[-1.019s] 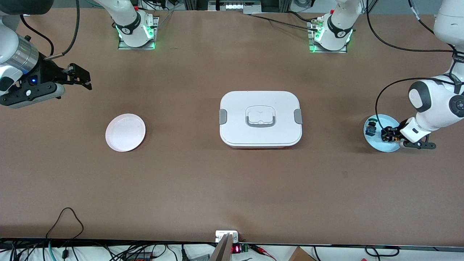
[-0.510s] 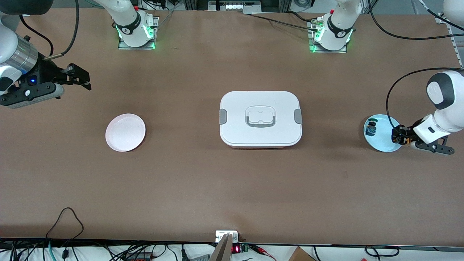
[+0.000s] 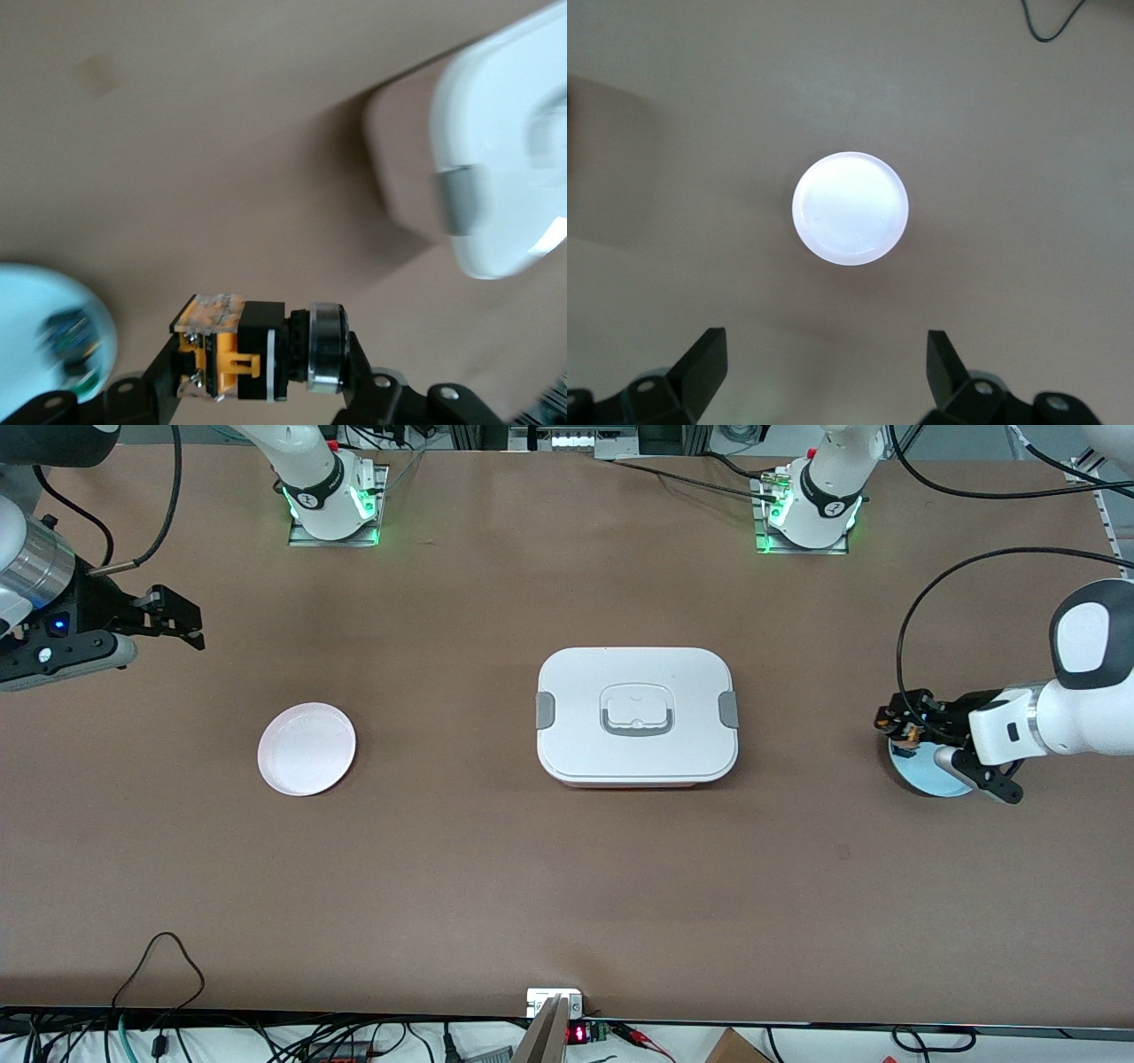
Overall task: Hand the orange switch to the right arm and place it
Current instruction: 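Carry the switch over the box with the left gripper while the right gripper approaches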
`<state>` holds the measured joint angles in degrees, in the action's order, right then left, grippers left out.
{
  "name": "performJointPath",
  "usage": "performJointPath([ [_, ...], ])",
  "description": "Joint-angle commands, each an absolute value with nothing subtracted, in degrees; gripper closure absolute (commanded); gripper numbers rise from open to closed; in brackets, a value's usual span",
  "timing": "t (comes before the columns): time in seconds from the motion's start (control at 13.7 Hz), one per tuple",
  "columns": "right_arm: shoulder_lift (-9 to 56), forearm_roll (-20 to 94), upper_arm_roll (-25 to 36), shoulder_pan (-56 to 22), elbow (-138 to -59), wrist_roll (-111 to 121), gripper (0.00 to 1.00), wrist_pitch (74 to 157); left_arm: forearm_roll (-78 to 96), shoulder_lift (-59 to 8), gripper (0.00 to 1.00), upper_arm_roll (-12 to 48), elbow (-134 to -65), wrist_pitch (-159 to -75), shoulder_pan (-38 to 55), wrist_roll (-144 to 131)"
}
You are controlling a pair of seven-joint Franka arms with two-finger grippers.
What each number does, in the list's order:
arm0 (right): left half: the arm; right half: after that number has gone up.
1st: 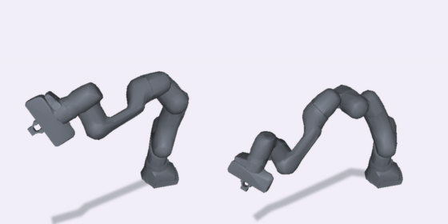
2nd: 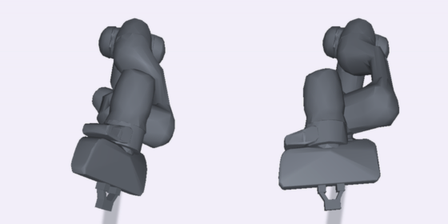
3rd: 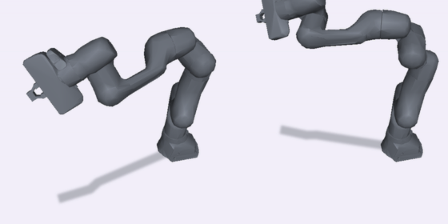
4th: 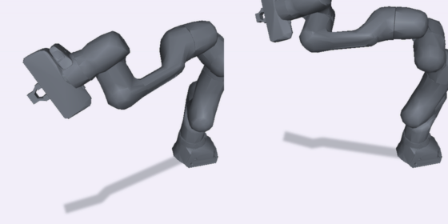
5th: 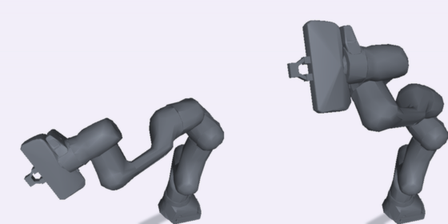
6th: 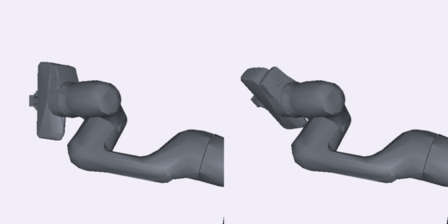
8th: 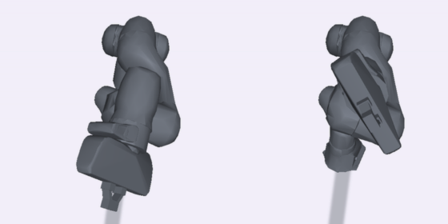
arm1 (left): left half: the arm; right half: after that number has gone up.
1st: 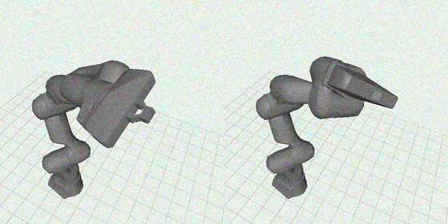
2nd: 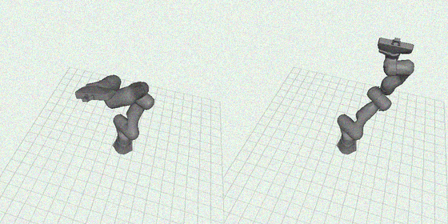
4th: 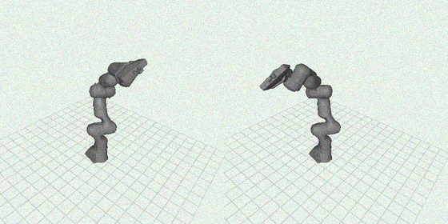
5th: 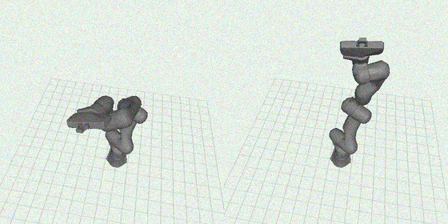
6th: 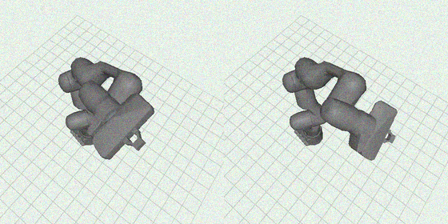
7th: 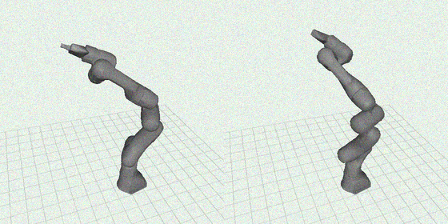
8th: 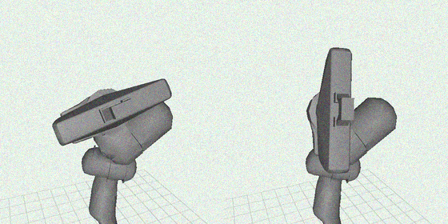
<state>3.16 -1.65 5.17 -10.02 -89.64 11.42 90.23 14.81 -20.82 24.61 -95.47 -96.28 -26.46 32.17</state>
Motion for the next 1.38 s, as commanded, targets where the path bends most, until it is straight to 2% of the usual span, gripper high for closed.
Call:
performJointPath([
  [0.0, 2.81, -1.68, 6.50, -9.49, -88.07, 11.34, 0.00, 89.65, 28.69, -24.33, 0.90, 25.66, -94.57, -95.01, -26.90, 49.67],
  [0.29, 2.99, 0.34, 5.63, -10.81, -88.24, 10.90, 0.00, 88.60, 46.63, -27.85, 0.90, 28.64, -94.39, -95.27, -24.80, 74.38],
  [0.44, 3.16, 6.47, 5.71, -10.72, -88.42, 11.77, 0.00, 85.88, 55.07, -28.21, 0.90, 29.09, -94.66, -96.76, -21.73, 86.60],
  [0.8, 7.63, 37.27, 5.89, -10.72, -90.35, 7.49, 0.00, 84.20, 77.03, -28.30, 0.91, 29.09, -95.01, -104.65, -12.76, 114.63],
  [1.02, 8.70, 52.95, 5.71, -12.03, -94.73, 6.68, 0.00, 89.97, 90.58, -28.21, 0.92, 29.09, -96.67, -112.73, -5.74, 125.13],
  [1.31, 8.70, 69.40, 5.71, -18.88, -100.36, 7.73, 0.00, 102.45, 96.41, -28.30, 0.92, 29.09, -97.03, -121.96, 3.84, 126.83],
])
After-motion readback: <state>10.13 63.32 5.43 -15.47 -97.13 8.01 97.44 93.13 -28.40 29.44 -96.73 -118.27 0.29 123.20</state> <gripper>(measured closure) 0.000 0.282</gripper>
